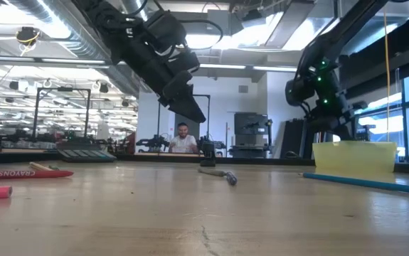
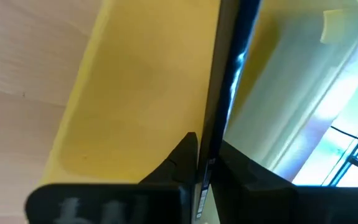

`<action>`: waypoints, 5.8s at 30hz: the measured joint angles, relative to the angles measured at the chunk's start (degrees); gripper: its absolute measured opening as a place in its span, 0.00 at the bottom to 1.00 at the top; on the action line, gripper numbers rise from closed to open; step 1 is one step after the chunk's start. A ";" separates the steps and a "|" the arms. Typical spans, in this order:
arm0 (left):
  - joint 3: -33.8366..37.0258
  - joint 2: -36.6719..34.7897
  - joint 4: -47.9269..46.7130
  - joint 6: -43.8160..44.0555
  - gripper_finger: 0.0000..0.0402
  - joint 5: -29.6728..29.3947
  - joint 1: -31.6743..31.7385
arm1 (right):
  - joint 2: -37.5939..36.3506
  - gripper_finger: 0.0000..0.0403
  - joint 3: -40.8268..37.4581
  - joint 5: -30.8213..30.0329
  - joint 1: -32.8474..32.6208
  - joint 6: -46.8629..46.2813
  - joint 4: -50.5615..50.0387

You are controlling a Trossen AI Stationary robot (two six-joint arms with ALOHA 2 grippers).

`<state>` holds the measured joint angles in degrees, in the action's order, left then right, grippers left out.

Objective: Sort crayons/erasers/pens/pencils in bins
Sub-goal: Put the black pencil into the yellow bin, then put the blue pencil into the yellow bin

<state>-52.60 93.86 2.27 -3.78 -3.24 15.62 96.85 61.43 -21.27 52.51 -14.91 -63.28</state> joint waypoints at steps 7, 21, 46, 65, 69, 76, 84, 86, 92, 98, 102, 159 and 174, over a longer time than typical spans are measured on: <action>0.11 0.00 -0.20 -1.56 0.37 -0.02 2.83 | 0.53 0.12 0.00 0.37 0.00 0.28 0.71; 0.11 0.00 -4.20 -0.85 0.37 -2.14 4.37 | 0.02 0.38 -0.03 -4.79 -0.12 3.31 1.18; -6.26 15.35 27.14 -1.33 0.37 9.99 -12.22 | -27.10 0.35 -8.29 9.10 -28.48 5.67 17.37; -49.27 45.52 -2.93 -6.94 0.37 20.48 -15.53 | -51.69 0.32 -23.20 8.76 -44.92 -5.67 19.96; -50.15 47.08 -6.71 -10.36 0.37 23.39 -15.48 | -54.11 0.32 -23.35 8.76 -44.89 -5.78 20.10; -50.30 46.88 -10.74 -11.66 0.37 23.77 -15.12 | -54.64 0.32 -23.06 8.87 -44.89 -4.16 22.83; -50.30 46.76 -12.38 -5.85 0.32 21.82 -15.21 | -55.20 0.32 -25.37 8.91 -44.89 -4.58 21.19; -50.27 46.47 -13.32 -5.52 0.29 18.80 -15.62 | -55.59 0.32 -26.49 8.92 -44.89 -5.25 21.08; -50.23 46.42 -15.18 -5.58 0.13 14.52 -15.71 | -56.39 0.32 -26.94 9.28 -44.89 -6.53 21.06; -50.09 45.34 -17.18 -3.79 0.02 8.24 -15.70 | -56.93 0.32 -26.75 9.13 -44.89 -8.00 22.05; -49.83 43.52 -18.25 -1.49 0.02 3.50 -15.85 | -56.89 0.32 -26.84 9.74 -44.89 -10.29 20.91; -49.97 26.97 -32.61 -31.07 0.11 -19.13 -27.34 | -26.50 0.06 -34.86 43.88 -54.09 -7.49 72.41; -49.95 26.97 -37.95 -18.29 0.40 -18.85 -20.40 | -26.66 0.06 -34.77 35.48 -48.76 -9.55 65.18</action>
<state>-102.54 120.84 -35.68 -22.07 -22.09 -4.78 70.19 26.65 14.20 3.75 -24.46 1.90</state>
